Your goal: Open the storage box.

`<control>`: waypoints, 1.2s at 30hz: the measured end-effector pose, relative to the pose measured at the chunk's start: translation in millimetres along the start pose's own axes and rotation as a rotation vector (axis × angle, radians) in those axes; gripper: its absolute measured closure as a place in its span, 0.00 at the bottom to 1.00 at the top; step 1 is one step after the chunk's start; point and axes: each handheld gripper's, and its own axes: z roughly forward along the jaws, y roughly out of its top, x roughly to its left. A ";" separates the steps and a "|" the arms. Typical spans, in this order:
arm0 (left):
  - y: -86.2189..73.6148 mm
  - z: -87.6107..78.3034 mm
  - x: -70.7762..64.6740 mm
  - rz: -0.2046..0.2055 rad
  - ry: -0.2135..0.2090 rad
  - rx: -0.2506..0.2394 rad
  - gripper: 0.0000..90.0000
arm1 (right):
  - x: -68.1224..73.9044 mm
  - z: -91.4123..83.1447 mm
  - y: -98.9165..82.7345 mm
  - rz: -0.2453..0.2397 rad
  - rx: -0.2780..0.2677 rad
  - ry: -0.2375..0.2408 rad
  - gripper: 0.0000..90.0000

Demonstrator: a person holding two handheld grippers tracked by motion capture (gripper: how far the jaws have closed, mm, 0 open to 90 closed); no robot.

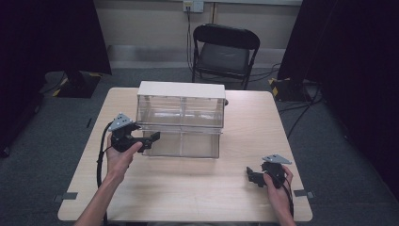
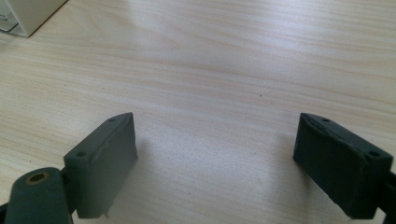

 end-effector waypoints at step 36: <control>1.1 -1.2 3.2 0.000 -0.009 0.008 0.14 | 0.3 0.1 0.2 -0.001 0.001 0.001 0.14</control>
